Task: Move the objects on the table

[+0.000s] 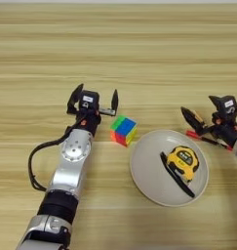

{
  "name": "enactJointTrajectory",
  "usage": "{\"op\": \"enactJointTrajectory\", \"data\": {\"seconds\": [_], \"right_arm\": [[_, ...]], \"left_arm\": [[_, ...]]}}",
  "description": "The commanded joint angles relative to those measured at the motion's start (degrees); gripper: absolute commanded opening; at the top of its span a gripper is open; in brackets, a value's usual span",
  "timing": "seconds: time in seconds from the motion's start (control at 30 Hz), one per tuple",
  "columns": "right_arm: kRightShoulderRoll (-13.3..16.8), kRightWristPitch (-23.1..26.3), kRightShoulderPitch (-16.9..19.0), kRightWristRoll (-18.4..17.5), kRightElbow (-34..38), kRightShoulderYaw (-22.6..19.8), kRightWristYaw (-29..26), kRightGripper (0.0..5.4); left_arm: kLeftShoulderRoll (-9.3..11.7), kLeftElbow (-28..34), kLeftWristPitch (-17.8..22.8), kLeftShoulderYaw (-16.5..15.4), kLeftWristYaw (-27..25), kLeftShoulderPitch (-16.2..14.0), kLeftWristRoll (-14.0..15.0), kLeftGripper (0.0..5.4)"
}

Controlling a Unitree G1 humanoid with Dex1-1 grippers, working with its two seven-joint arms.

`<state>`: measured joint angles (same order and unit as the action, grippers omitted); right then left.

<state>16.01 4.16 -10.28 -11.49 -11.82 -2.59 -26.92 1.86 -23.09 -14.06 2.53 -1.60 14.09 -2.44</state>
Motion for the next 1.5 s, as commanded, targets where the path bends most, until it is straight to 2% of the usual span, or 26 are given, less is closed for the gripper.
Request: {"op": "enactJointTrajectory", "data": {"seconds": [0.03, 0.2, 0.27, 0.47, 0.73, 0.83, 0.93, 1.2, 1.5], "right_arm": [[-0.88, -3.99, -3.14, 1.62, -4.75, -0.2, 1.38, 5.37], [-1.44, -7.85, -5.51, 2.45, -10.6, -0.98, 2.73, 5.37], [-1.81, -11.88, -6.22, 2.91, -12.84, -1.46, 3.71, 5.37], [-3.81, -22.9, -8.53, 0.57, -19.58, -4.94, 4.41, 5.37], [-5.78, -30.7, -10.54, 0.31, -23.62, -7.56, 8.04, 5.37], [-6.39, -32.3, -10.46, 1.51, -23.51, -7.02, 9.33, 5.37], [-6.95, -33.27, -10.23, 2.42, -23.13, -6.48, 10.41, 5.37], [-8.01, -33.77, -10.32, 3.53, -22.57, -5.95, 12.65, 5.37], [-8.66, -33.8, -10.57, 4.01, -22.72, -5.19, 13.67, 5.37]], "left_arm": [[0.48, 0.6, 0.26, 0.35, -0.73, -0.7, -0.54, 5.4], [0.65, 0.95, 0.27, 0.25, -1.1, -1.11, -0.41, 5.4], [0.77, 1.26, 0.35, 0.14, -1.29, -1.38, -0.32, 5.4], [1.33, 1.96, 0.56, -0.11, -2.0, -2.18, 0.04, 5.4], [2.69, 2.93, 0.88, -0.11, -4.55, -4.01, 0.84, 5.4], [2.72, 3.82, 1.14, -0.06, -5.11, -5.08, 0.94, 5.4], [2.55, 5.12, 1.33, 0.84, -5.0, -6.79, -0.18, 5.4], [1.32, 11.23, 4.94, 4.27, -9.08, -13.16, 1.55, 5.4], [1.83, 13.18, 11.09, 7.95, -14.58, -13.59, 1.87, 5.4]]}}
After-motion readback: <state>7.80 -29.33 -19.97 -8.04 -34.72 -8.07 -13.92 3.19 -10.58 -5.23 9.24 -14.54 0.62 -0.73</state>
